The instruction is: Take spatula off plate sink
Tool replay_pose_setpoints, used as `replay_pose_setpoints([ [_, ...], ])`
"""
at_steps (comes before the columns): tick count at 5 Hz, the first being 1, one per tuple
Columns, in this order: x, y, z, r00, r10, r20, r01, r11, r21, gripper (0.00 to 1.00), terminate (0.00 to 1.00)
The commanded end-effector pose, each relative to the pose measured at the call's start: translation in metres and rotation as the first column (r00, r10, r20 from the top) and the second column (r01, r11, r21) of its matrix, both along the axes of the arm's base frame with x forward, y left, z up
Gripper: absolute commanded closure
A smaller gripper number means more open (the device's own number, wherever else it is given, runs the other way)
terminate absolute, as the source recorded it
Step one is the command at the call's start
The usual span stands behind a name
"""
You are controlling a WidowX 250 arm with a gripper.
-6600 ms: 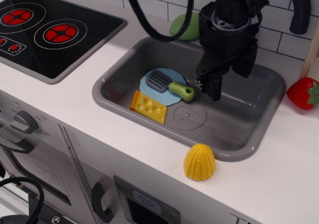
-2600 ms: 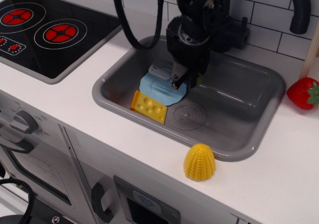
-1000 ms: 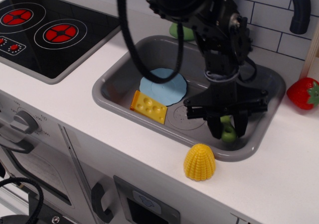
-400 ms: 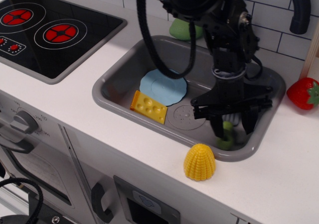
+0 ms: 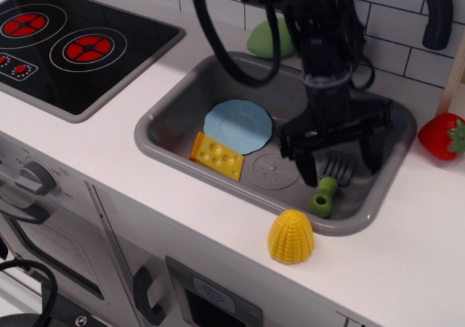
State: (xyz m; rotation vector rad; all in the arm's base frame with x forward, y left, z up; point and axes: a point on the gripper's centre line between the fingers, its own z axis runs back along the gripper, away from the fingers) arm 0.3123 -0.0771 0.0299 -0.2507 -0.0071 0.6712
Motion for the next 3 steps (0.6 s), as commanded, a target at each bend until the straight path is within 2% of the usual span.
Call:
replay_pose_setpoints([
  [1,0.0074,0.0202,0.0690,0.986,0.091,0.140,-0.085,0.995,-0.049,0.00,0.00],
  [2,0.0074,0.0202,0.0690,0.986,0.091,0.140,-0.085,0.995,-0.049,0.00,0.00],
  [3,0.0074,0.0202,0.0690,0.986,0.091,0.140,-0.085,0.995,-0.049,0.00,1.00],
])
